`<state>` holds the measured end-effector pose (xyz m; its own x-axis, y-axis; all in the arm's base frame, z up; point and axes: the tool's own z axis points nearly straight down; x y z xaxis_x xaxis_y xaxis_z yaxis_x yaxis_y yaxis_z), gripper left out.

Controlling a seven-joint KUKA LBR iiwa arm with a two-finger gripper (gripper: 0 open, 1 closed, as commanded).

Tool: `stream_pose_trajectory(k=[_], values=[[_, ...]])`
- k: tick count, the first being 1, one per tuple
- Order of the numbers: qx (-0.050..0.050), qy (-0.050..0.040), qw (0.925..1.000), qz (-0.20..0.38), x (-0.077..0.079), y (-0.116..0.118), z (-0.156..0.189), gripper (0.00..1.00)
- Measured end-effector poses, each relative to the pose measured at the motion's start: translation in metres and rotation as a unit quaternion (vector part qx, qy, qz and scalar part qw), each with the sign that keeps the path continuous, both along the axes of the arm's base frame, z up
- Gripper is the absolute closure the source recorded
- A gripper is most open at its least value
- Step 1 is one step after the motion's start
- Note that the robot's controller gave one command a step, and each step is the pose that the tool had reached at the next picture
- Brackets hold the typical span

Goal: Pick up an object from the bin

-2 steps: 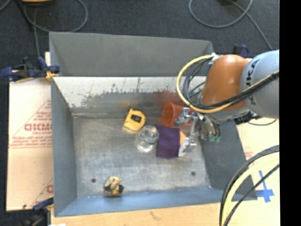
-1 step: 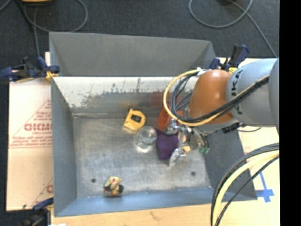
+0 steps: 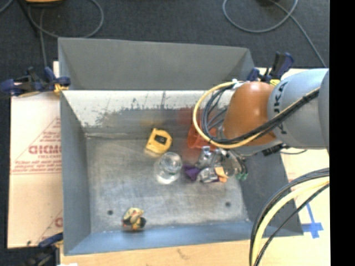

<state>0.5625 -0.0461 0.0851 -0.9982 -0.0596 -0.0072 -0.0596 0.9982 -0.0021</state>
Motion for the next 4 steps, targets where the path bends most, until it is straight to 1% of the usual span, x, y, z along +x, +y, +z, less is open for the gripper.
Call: stream_pose_trajectory(k=[1,2,3,4], values=[[0.0,0.0,1.0,0.0,0.0,0.0,0.0,1.0],[0.002,0.0039,0.9998,-0.02,-0.009,-0.004,0.087,0.0],[0.001,-0.0013,0.9997,-0.026,-0.008,-0.006,0.115,0.0],[-0.001,0.0006,0.9999,0.015,-0.006,0.011,-0.004,1.0]])
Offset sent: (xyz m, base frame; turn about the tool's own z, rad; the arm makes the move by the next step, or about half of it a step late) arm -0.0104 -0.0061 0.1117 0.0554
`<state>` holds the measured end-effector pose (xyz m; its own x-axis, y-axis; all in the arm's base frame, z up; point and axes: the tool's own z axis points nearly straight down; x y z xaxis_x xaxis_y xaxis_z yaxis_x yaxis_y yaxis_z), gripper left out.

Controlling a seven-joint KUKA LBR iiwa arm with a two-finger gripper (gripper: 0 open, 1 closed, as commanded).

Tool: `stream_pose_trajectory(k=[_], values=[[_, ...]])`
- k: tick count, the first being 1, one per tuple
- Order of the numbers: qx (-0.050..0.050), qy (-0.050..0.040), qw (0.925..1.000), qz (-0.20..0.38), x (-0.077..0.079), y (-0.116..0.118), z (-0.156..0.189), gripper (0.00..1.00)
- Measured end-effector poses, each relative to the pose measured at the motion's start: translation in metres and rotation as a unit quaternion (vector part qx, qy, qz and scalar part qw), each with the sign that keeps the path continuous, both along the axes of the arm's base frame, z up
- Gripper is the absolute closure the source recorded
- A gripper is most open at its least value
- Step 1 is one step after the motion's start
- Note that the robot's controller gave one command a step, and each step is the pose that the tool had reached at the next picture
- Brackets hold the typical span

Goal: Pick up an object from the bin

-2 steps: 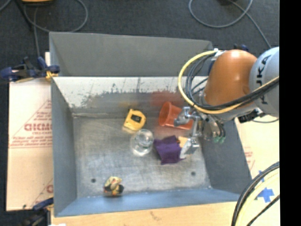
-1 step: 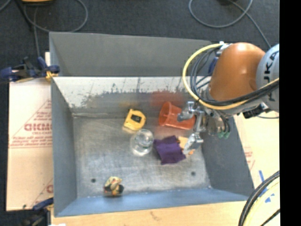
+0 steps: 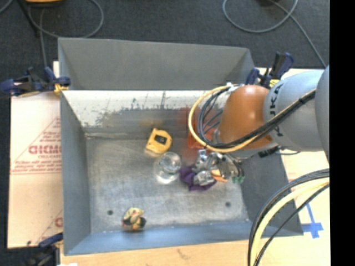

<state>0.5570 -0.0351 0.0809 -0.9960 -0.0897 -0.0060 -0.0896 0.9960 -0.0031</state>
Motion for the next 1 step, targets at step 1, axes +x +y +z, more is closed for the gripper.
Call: stream_pose_trajectory(k=[1], values=[[0.0,0.0,1.0,0.0,0.0,0.0,0.0,1.0]])
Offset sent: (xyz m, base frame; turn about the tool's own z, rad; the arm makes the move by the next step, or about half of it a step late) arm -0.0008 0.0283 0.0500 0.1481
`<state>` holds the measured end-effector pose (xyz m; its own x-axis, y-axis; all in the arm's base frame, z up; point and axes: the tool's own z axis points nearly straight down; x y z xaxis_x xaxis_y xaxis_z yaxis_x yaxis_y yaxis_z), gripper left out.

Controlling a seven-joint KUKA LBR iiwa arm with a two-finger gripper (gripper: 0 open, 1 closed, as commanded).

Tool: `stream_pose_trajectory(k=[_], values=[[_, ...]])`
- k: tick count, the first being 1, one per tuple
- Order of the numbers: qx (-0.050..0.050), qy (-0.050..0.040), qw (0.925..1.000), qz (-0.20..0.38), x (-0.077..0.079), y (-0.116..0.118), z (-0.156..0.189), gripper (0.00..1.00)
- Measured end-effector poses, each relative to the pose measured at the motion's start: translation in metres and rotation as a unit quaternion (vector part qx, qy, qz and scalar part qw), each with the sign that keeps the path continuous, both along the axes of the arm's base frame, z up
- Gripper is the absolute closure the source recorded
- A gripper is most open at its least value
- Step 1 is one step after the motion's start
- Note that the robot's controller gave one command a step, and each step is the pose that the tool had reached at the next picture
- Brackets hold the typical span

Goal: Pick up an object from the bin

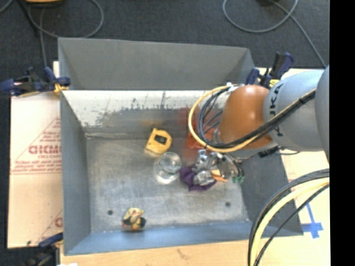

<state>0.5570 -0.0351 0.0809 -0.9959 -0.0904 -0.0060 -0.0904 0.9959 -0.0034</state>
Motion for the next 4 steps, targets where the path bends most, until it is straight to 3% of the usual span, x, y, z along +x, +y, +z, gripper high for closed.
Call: stream_pose_trajectory(k=[1,2,3,4], values=[[0.0,0.0002,0.9998,-0.018,-0.002,0.004,0.006,1.0],[0.001,0.0003,0.9998,-0.02,0.026,0.022,0.026,1.0],[0.002,0.0008,0.9998,-0.019,0.027,0.026,0.042,1.0],[0.001,0.0013,0.9984,-0.056,0.02,0.021,0.078,1.0]])
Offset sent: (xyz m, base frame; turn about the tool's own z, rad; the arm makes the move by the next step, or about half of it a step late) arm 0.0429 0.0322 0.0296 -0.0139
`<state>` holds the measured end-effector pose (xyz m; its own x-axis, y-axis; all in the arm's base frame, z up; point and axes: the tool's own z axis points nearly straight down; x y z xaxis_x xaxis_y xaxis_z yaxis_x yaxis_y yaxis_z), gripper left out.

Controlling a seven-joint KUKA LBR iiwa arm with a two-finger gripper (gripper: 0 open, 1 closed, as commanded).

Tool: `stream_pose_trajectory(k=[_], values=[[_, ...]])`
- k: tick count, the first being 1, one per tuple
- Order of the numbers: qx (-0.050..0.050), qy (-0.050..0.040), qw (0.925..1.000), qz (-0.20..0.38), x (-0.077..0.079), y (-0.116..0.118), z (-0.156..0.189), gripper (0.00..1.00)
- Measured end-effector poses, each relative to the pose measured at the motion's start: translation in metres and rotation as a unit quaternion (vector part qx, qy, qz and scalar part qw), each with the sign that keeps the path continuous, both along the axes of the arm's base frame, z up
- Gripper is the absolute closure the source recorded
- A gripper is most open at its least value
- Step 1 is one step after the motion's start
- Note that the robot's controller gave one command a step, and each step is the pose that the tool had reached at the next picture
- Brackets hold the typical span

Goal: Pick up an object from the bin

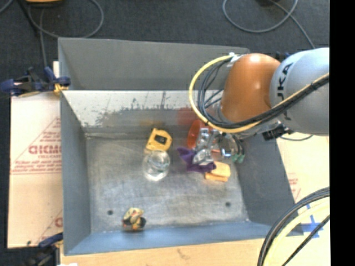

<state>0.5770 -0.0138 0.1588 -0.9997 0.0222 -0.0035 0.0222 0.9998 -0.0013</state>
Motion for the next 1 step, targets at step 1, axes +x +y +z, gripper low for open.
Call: stream_pose_trajectory(k=[1], values=[[0.0,0.0009,0.9999,0.012,0.0053,-0.0072,0.0472,1.0]])
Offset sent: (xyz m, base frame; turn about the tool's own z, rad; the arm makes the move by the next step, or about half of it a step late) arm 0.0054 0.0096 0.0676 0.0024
